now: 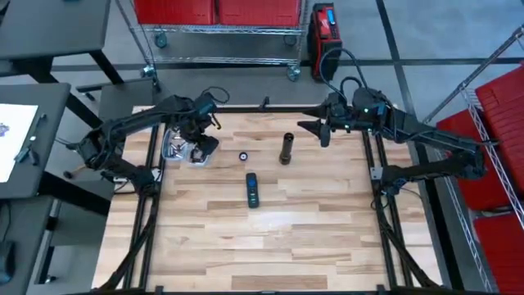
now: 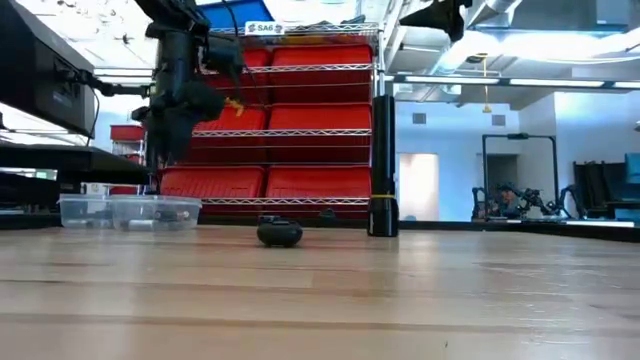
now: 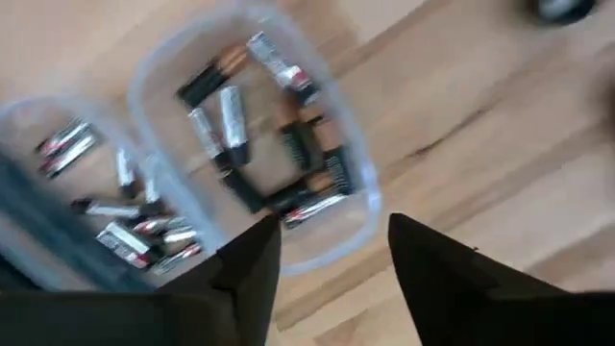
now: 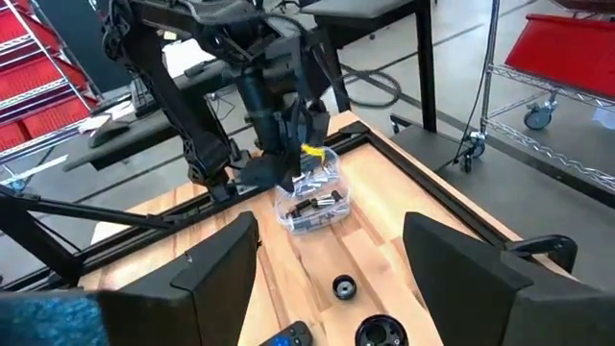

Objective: Insert battery
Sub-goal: Close the flashlight's battery compartment

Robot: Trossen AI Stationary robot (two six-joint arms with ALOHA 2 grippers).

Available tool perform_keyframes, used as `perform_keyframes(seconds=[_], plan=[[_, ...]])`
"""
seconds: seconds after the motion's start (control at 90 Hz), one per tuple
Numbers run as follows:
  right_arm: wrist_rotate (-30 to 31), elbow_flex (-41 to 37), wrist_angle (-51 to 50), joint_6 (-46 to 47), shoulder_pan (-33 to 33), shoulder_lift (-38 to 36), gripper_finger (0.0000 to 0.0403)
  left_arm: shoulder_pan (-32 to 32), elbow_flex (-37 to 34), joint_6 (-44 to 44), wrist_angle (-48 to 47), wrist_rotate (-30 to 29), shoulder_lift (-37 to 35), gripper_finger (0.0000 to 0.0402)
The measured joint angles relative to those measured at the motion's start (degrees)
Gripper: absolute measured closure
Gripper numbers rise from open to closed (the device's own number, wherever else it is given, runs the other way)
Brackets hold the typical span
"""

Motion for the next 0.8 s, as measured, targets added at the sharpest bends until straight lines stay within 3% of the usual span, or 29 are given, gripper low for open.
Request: perform_keyframes(seconds=[0.133,0.3,0.611,0.8], plan=[[-0.09,0.0,-1.42,-0.06,-1.17,-0.86,0.0154,-2.02,4.69,-0.04,7.56,2.63,-0.09,0.0219],[0.02,0.0,-1.74,-0.04,-2.46,-1.3,0.0154,-3.29,4.91,-1.1,20.92,6.65,2.1,0.0231],[0.04,0.0,-3.55,0.27,-1.98,-1.31,0.0154,-6.63,4.67,-2.08,24.05,8.2,16.42,0.0256],[0.02,0.0,-7.11,1.89,-1.18,-1.31,0.0154,-8.38,4.61,-1.5,24.24,8.16,20.86,0.0264]])
